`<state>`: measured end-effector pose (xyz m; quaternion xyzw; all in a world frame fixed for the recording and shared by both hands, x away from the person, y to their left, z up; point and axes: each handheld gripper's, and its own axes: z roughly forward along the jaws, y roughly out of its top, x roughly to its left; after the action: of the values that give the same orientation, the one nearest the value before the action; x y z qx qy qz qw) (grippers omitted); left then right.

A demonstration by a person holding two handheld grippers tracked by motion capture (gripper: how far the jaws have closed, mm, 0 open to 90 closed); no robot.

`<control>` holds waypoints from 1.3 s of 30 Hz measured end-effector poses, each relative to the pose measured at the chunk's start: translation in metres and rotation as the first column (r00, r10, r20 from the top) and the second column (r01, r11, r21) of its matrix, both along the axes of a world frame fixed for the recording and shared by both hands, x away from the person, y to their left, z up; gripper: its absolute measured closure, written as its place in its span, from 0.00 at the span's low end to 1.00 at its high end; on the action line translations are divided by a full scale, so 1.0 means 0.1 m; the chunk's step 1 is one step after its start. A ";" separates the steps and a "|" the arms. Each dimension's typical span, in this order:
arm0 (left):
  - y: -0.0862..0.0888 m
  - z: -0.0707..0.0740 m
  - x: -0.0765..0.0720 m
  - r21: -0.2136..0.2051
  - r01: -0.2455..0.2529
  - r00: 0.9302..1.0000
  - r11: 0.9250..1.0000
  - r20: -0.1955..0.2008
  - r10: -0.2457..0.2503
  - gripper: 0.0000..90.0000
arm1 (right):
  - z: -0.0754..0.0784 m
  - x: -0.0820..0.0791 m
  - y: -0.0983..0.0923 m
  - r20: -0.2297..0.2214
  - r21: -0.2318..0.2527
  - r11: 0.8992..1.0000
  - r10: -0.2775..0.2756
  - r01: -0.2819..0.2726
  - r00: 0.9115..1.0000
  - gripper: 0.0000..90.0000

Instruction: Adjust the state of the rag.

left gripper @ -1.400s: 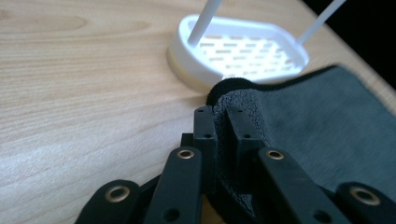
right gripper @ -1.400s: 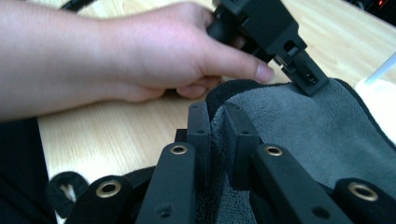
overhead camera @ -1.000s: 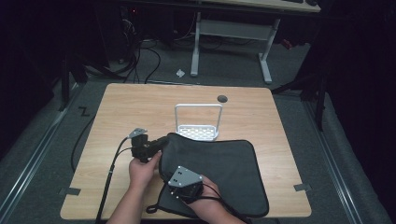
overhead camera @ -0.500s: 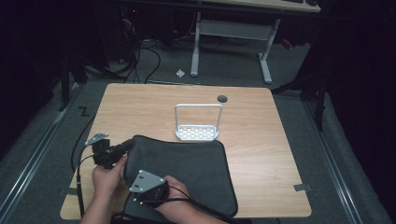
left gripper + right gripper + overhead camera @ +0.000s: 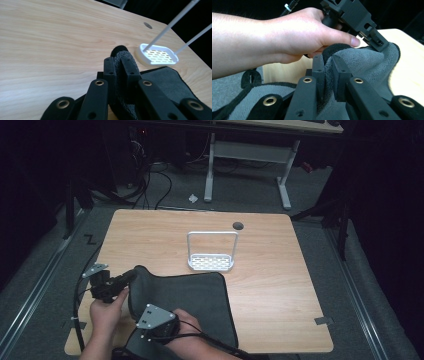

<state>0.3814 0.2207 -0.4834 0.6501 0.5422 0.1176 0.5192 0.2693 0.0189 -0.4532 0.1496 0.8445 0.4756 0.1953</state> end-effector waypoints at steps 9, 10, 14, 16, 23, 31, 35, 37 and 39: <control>-0.63 0.05 0.12 0.060 0.053 0.999 0.997 -0.001 -0.053 0.93 | -0.01 -0.03 -0.62 0.006 0.017 0.996 -0.093 0.093 0.996 0.91; -0.71 0.05 0.13 0.062 0.058 0.998 0.996 -0.009 -0.057 0.93 | -0.01 -0.03 -0.70 -0.001 0.020 0.994 -0.106 0.106 0.994 0.91; -0.97 0.02 0.18 0.096 0.073 0.997 0.993 -0.028 -0.070 0.93 | -0.08 -0.03 -0.99 -0.017 0.012 0.988 -0.153 0.153 0.988 0.91; -1.09 -0.01 0.21 0.112 0.082 0.996 0.990 -0.039 -0.078 0.93 | -0.12 -0.02 -1.12 -0.025 0.006 0.984 -0.177 0.177 0.984 0.91; -1.42 -0.08 0.28 0.160 0.113 0.992 0.981 -0.066 -0.103 0.93 | -0.30 0.02 -1.47 -0.077 -0.020 0.971 -0.238 0.237 0.968 0.91; -1.65 -0.11 0.35 0.208 0.121 0.990 0.971 -0.103 -0.101 0.92 | -0.42 0.04 -1.69 -0.096 -0.060 0.962 -0.272 0.267 0.957 0.90; -1.71 -0.17 0.39 0.226 0.126 0.987 0.966 -0.131 -0.098 0.92 | -0.50 0.09 -1.76 -0.119 -0.079 0.956 -0.290 0.282 0.950 0.90; -1.72 -0.18 0.40 0.229 0.130 0.986 0.965 -0.135 -0.101 0.92 | -0.52 0.10 -1.77 -0.126 -0.092 0.953 -0.298 0.288 0.946 0.89; -1.75 -0.17 0.40 0.233 0.134 0.986 0.963 -0.129 -0.106 0.92 | -0.52 0.10 -1.78 -0.128 -0.097 0.953 -0.299 0.288 0.946 0.89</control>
<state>0.4209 0.0453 -0.5005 0.7457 0.5124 0.1131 0.4105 0.2794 -0.1595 -0.5056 0.2993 0.8422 0.3966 0.2095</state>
